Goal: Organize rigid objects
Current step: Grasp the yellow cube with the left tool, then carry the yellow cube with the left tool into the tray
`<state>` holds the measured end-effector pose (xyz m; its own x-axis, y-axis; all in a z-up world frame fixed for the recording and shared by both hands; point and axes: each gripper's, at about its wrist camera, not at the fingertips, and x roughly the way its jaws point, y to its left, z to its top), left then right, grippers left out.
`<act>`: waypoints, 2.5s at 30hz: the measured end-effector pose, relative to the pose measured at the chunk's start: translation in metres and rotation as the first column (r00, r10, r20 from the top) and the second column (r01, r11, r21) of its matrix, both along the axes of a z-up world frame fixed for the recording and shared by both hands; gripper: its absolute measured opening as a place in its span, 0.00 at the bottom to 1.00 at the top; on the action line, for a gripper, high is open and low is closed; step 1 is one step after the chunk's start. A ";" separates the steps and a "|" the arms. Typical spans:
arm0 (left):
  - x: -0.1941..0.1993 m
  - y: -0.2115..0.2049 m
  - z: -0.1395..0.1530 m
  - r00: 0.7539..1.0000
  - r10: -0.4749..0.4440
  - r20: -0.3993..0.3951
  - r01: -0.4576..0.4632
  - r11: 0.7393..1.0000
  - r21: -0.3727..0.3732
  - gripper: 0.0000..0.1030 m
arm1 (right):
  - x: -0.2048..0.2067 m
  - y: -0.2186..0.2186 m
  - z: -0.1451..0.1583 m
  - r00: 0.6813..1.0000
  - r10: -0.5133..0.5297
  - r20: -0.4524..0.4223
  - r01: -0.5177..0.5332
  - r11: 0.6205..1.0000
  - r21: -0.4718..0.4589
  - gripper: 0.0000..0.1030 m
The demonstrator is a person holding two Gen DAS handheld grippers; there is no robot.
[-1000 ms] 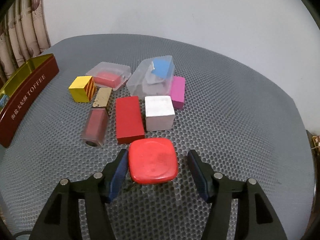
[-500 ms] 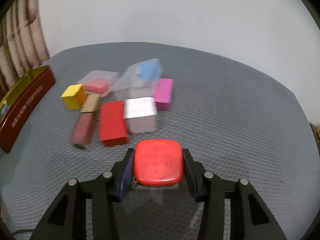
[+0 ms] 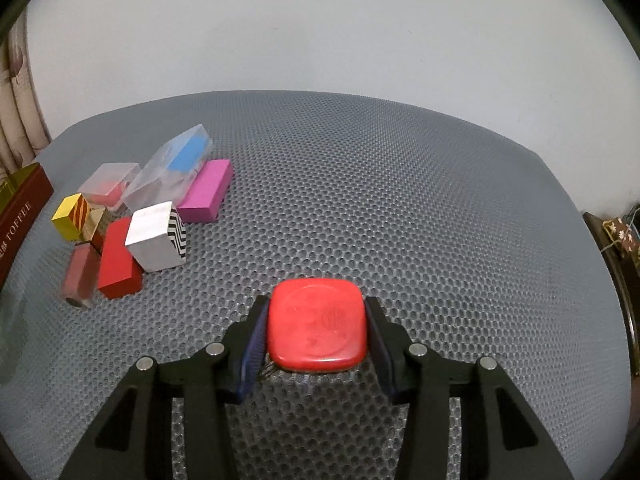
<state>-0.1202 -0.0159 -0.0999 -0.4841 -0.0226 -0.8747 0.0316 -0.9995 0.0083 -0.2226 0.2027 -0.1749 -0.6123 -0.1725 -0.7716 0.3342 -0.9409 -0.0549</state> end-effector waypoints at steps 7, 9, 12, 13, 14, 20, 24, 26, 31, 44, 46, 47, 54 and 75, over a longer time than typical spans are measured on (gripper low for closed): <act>-0.042 0.027 -0.014 0.995 -0.031 0.099 0.025 0.998 0.059 0.78 | 0.005 -0.003 -0.001 1.000 0.002 0.004 -0.002 1.000 -0.005 0.47; -0.054 0.029 -0.019 0.991 -0.020 0.133 0.008 0.995 0.095 0.77 | 0.007 -0.003 -0.002 1.000 0.002 0.007 -0.002 1.000 -0.010 0.47; -0.067 0.031 -0.025 0.985 -0.005 0.170 -0.014 0.994 0.112 0.71 | 0.009 -0.004 -0.002 1.000 0.003 0.007 -0.003 1.000 -0.011 0.47; -0.071 0.032 -0.027 0.984 -0.007 0.177 -0.015 0.993 0.118 0.70 | 0.006 -0.001 -0.002 1.000 0.002 0.008 -0.002 1.000 -0.013 0.47; -0.074 0.033 -0.029 0.982 -0.010 0.188 -0.013 0.993 0.118 0.68 | 0.006 -0.003 -0.002 1.000 0.001 0.009 -0.001 1.000 -0.016 0.47; -0.083 0.040 -0.042 0.972 -0.028 0.234 0.001 0.994 0.114 0.53 | 0.024 0.011 -0.002 1.000 0.002 0.012 -0.002 1.000 -0.025 0.47; -0.087 0.042 -0.048 0.969 -0.027 0.246 -0.003 0.993 0.121 0.49 | 0.021 0.014 -0.002 1.000 0.001 0.012 -0.001 1.000 -0.026 0.47; -0.089 0.044 -0.050 0.968 -0.036 0.248 0.006 0.992 0.123 0.48 | 0.018 0.018 -0.003 1.000 0.001 0.012 0.000 1.000 -0.025 0.47; -0.088 0.046 -0.057 0.963 -0.044 0.266 0.010 0.992 0.128 0.27 | 0.016 0.019 -0.001 1.000 0.001 0.013 0.000 1.000 -0.027 0.47; -0.064 0.032 -0.034 0.976 -0.082 0.200 0.065 0.994 0.087 0.26 | -0.012 0.020 -0.004 1.000 0.000 0.012 0.000 1.000 -0.022 0.47; -0.056 0.025 -0.029 0.978 -0.083 0.193 0.068 0.994 0.082 0.26 | -0.028 0.021 0.000 1.000 0.000 0.013 0.000 1.000 -0.021 0.47; -0.053 0.021 -0.026 0.979 -0.081 0.189 0.066 0.995 0.080 0.26 | -0.028 0.021 0.000 1.000 0.000 0.012 0.000 1.000 -0.020 0.47; -0.024 0.000 -0.006 0.987 -0.061 0.149 0.050 0.996 0.077 0.26 | -0.021 0.017 -0.001 1.000 -0.001 0.011 0.001 1.000 -0.017 0.47; -0.042 -0.100 0.033 0.989 0.132 0.066 -0.129 0.991 -0.046 0.26 | -0.020 0.016 0.000 1.000 -0.004 0.010 0.004 1.000 -0.013 0.47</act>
<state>-0.1625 -0.1164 -0.0672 -0.4133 -0.1185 -0.9028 0.1598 -0.9855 0.0562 -0.2430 0.2183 -0.1747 -0.6052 -0.1804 -0.7754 0.3313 -0.9427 -0.0392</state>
